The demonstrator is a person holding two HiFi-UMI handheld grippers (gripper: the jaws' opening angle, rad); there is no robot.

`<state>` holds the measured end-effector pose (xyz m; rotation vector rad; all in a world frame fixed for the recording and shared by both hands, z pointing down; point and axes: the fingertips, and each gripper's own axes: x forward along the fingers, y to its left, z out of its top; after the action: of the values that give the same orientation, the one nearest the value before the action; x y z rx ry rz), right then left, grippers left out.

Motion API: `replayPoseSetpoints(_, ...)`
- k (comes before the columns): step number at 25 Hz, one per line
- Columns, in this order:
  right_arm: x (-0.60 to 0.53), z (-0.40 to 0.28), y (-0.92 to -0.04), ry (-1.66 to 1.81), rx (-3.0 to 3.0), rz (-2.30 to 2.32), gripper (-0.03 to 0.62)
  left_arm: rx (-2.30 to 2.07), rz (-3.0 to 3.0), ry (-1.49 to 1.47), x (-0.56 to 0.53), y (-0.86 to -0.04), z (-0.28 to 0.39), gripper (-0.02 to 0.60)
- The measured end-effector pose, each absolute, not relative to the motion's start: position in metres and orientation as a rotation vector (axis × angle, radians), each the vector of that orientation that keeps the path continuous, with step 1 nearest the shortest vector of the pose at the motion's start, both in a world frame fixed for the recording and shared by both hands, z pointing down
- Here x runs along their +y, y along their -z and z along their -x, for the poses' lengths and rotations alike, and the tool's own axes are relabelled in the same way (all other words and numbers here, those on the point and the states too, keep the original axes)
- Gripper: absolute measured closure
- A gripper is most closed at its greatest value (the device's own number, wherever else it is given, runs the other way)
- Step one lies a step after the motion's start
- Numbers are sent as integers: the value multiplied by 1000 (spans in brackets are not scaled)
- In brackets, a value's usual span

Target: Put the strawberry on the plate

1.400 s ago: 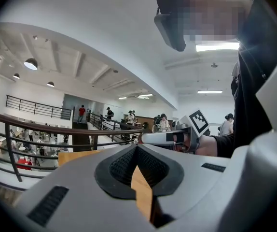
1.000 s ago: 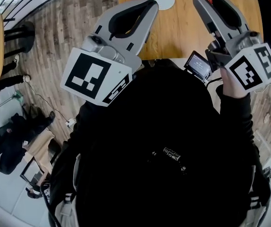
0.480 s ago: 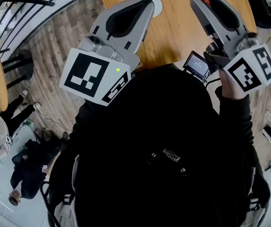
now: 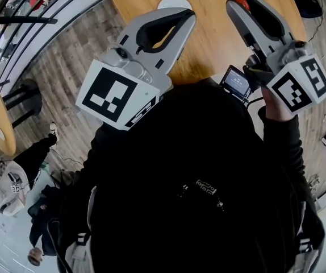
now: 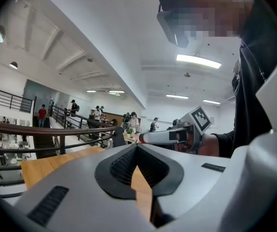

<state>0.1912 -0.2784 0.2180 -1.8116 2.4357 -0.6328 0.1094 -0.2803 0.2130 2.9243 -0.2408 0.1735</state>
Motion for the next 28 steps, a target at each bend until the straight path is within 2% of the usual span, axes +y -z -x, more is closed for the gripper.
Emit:
replayPoseSetpoints(10, -270, -136, -218, 685, 2434, 1872, 437, -246, -2811, -78, -269, -236, -52, 583)
replayPoseSetpoints(14, -271, -141, -222, 683, 2452, 1897, 437, -344, -2760, -22, -291, -240, -46, 583)
replayPoseSetpoints(28, -314, -152, -242, 689, 2644, 1688, 437, -607, -2759, -128, -288, -245, -25, 582)
